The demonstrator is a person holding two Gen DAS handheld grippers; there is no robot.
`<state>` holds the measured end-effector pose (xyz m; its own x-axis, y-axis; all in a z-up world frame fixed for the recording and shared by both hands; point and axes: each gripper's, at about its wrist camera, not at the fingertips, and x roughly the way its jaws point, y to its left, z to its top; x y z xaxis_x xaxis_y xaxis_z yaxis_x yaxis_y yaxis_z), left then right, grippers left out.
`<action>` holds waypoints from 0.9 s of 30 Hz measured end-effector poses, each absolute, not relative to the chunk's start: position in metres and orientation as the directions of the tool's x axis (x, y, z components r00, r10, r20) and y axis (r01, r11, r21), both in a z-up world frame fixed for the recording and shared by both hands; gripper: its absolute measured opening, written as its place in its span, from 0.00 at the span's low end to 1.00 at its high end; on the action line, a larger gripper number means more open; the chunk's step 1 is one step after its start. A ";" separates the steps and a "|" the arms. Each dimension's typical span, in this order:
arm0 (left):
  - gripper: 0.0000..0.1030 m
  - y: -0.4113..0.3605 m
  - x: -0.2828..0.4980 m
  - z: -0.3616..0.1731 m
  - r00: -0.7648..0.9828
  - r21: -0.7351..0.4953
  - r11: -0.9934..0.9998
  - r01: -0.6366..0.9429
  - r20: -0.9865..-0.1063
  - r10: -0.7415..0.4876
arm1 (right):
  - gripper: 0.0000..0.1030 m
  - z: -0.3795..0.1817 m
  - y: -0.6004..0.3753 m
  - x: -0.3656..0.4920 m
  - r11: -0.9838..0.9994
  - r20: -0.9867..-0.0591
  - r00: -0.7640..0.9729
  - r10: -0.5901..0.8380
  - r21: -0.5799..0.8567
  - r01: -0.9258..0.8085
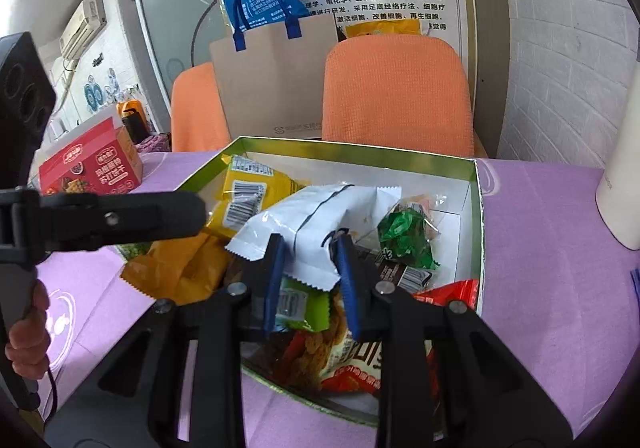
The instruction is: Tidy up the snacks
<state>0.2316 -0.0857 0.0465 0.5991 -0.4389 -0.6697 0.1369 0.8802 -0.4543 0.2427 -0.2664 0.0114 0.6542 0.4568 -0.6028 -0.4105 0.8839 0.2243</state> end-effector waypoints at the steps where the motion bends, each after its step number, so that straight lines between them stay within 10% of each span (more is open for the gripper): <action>1: 0.67 -0.082 0.232 0.045 0.600 -0.459 0.879 0.128 -0.670 -0.438 | 0.28 0.009 -0.266 0.246 0.886 -0.606 0.653 0.454 0.229 -0.404; 4: 0.67 -0.075 0.226 0.046 0.618 -0.443 0.889 0.118 -0.668 -0.415 | 0.33 0.007 -0.268 0.249 0.890 -0.610 0.654 0.448 0.238 -0.388; 8: 0.78 -0.071 0.205 0.058 0.660 -0.368 0.922 0.124 -0.663 -0.354 | 0.79 0.018 -0.273 0.217 0.884 -0.578 0.676 0.457 0.216 -0.414; 11: 0.87 -0.072 0.177 0.070 0.719 -0.287 0.951 0.113 -0.637 -0.278 | 0.96 0.029 -0.284 0.190 0.881 -0.549 0.692 0.469 0.232 -0.412; 27: 0.99 -0.080 0.050 0.044 0.726 -0.123 0.992 0.023 -0.680 -0.101 | 0.99 0.037 -0.308 0.048 0.952 -0.608 0.740 0.289 0.097 -0.291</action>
